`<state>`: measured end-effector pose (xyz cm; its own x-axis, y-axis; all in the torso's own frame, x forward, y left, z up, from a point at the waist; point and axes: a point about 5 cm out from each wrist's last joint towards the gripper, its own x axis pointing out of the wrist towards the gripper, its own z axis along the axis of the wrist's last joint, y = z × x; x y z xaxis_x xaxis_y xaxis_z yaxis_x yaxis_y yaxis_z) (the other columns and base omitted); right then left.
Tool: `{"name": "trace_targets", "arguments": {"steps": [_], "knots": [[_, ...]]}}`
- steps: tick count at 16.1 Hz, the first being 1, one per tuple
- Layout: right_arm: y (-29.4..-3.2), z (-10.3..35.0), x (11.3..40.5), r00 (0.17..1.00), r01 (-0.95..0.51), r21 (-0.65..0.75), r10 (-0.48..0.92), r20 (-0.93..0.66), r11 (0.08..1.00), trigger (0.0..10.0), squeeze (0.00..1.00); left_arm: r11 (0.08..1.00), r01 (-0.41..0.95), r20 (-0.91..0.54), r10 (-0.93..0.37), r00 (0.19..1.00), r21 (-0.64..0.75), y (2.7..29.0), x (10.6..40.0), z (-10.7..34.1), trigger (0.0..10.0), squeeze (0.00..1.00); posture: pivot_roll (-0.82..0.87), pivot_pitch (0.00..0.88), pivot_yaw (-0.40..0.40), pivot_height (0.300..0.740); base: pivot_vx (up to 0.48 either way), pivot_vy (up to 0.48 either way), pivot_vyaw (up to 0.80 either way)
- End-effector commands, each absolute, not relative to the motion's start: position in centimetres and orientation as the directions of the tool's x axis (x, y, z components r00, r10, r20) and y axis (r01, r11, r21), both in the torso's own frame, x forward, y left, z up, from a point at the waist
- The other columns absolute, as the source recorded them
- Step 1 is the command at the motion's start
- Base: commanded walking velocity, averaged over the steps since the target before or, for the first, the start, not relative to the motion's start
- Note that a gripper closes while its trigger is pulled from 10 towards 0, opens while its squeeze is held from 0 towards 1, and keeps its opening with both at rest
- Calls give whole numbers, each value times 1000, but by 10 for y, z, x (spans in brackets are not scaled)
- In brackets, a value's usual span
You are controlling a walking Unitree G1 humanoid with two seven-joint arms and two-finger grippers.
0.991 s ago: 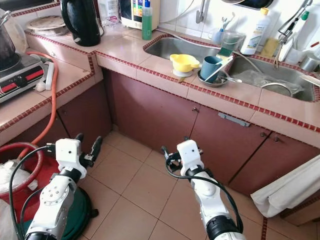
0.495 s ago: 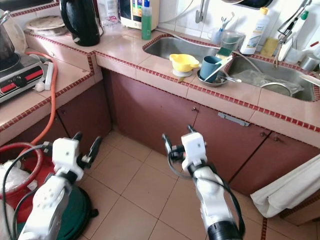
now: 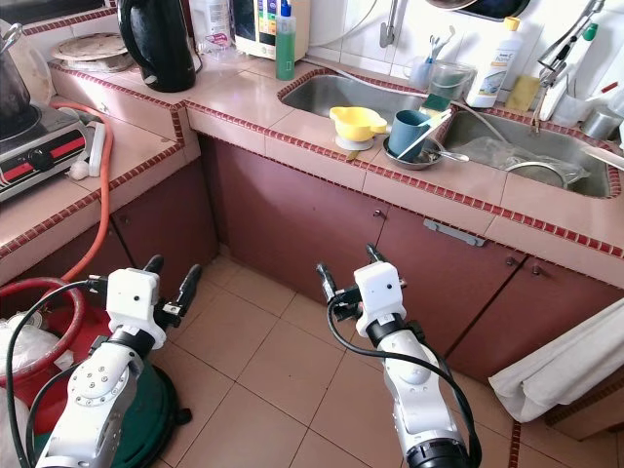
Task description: Kitchen organization
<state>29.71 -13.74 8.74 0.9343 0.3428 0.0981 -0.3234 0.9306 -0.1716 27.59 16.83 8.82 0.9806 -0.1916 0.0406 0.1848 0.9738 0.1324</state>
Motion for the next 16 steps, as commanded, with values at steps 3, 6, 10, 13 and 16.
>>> {"name": "trace_targets", "arguments": {"steps": [3, 6, 10, 13, 16], "knots": [[-142, 92, 298, 942, -302, -181, 323, 95, 936, 10000, 0, 970, 195, 35, -202, 979, 142, 167, 276, 90, 10000, 0, -76, 0, -21, 740, 0, 0, 0], [-142, 93, 299, 942, -302, -184, 322, 94, 935, 10000, 0, 969, 200, 34, -207, 978, 144, 166, 276, 91, 10000, 0, -72, 0, -26, 740, 0, -386, 0], [-140, 95, 301, 940, -308, -194, 329, 91, 932, 10000, 0, 968, 203, 31, -210, 977, 146, 164, 277, 90, 10000, 0, -73, 0, -30, 740, 0, -480, 0], [-136, 95, 301, 934, -323, -195, 345, 91, 926, 10000, 0, 968, 208, 34, -215, 976, 143, 162, 278, 91, 10000, 0, -73, 0, -37, 740, 0, -480, 0], [-136, 95, 301, 933, -327, -196, 350, 90, 924, 10000, 0, 967, 219, 19, -223, 975, 132, 158, 279, 89, 10000, 0, -74, 0, -39, 740, 0, -320, 0]]}}
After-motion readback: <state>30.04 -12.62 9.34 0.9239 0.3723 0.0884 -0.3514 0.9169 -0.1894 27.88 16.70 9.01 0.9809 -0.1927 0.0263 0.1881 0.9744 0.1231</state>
